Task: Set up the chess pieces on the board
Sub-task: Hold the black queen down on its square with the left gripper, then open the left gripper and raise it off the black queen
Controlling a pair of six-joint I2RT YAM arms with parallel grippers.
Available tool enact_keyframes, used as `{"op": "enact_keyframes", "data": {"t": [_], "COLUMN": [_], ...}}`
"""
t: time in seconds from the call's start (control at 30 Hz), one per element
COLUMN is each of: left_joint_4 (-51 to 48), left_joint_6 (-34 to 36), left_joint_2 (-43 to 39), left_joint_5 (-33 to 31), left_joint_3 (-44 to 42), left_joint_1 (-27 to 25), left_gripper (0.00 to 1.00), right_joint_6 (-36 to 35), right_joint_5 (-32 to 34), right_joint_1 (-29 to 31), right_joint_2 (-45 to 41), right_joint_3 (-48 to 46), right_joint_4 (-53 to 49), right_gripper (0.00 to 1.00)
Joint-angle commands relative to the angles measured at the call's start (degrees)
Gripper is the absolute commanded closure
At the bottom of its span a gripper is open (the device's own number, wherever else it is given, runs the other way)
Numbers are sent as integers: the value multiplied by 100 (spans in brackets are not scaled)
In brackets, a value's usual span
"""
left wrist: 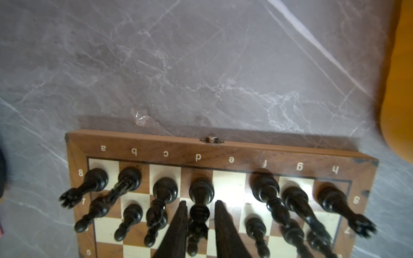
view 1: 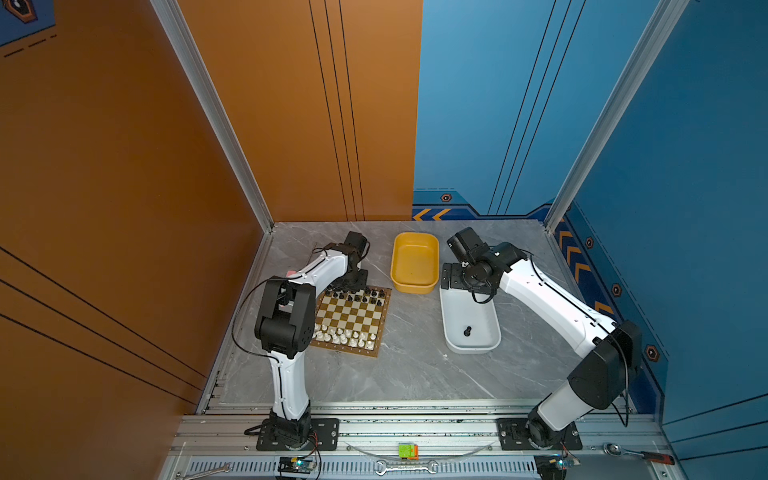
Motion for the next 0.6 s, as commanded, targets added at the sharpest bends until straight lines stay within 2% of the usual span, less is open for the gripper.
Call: {"op": "enact_keyframes", "data": {"t": [0.0, 0.33, 0.57], "left_joint_4": [-149, -147, -157], "left_joint_6": [71, 62, 36], "left_joint_2": [-40, -102, -308], "left_joint_5": [-44, 25, 83], "left_joint_3": [36, 95, 224], "left_joint_1": [41, 48, 33], "left_gripper": [75, 71, 63], "right_joint_6": [42, 73, 91], "right_joint_5": [129, 157, 165], "right_joint_1": [43, 74, 93], "right_joint_2": [28, 28, 31], "right_joint_3": [41, 37, 48], "right_joint_4": [41, 37, 40], "right_gripper": [0, 0, 0]}}
